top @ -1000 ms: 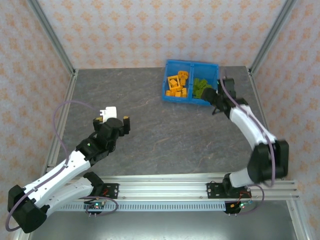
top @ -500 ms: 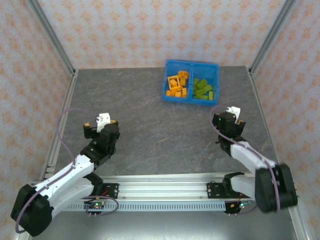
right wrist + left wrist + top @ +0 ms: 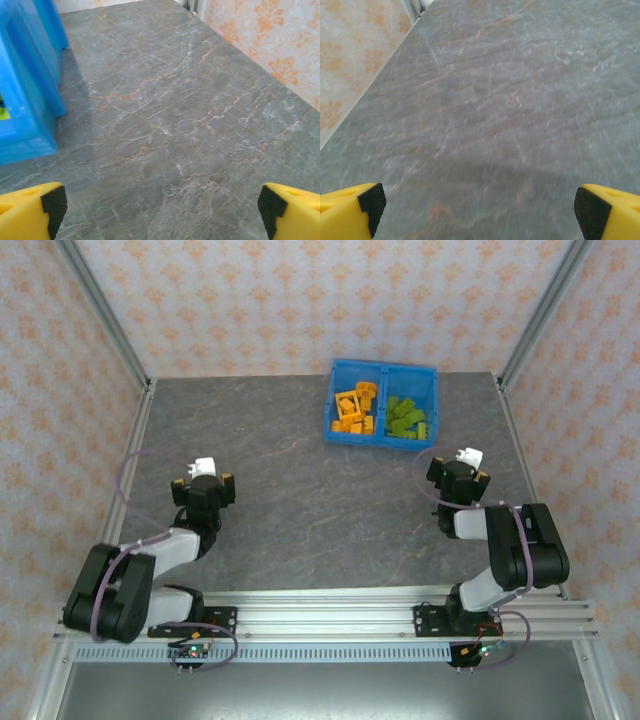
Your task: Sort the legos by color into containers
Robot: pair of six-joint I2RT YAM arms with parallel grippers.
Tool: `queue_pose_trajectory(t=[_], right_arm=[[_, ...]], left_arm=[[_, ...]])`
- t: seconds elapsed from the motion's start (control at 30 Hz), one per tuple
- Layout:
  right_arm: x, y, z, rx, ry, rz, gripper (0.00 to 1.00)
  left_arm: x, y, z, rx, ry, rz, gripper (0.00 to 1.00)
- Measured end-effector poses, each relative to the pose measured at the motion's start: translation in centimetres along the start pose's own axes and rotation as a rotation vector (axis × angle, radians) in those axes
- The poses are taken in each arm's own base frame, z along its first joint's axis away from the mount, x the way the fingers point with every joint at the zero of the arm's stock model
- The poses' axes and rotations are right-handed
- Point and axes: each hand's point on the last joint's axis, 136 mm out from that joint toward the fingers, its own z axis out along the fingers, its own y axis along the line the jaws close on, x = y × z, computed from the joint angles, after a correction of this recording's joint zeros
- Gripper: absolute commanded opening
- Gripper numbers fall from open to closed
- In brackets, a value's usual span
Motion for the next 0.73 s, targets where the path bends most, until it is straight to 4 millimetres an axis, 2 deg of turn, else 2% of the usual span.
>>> queue_pose_trajectory(t=[0.07,0.2,0.73], right_arm=[[-0.1,0.2,0.0,-0.010,-0.006,0.003,0.99],[-0.2,0.4,0.0,-0.018,-0.009,0.005,0.99],[-0.2,0.5,0.0,-0.027,-0.008,0.005,0.99]], left_arm=[[-1.0,-0.7,1.8,0.024,-0.024,-0.026,1.00],[0.1,0.0,3.4,0.040,0.010,-0.057,1.00],[-0.6,-1.2,3.3,0.115,-0.012,-0.068,1.00]])
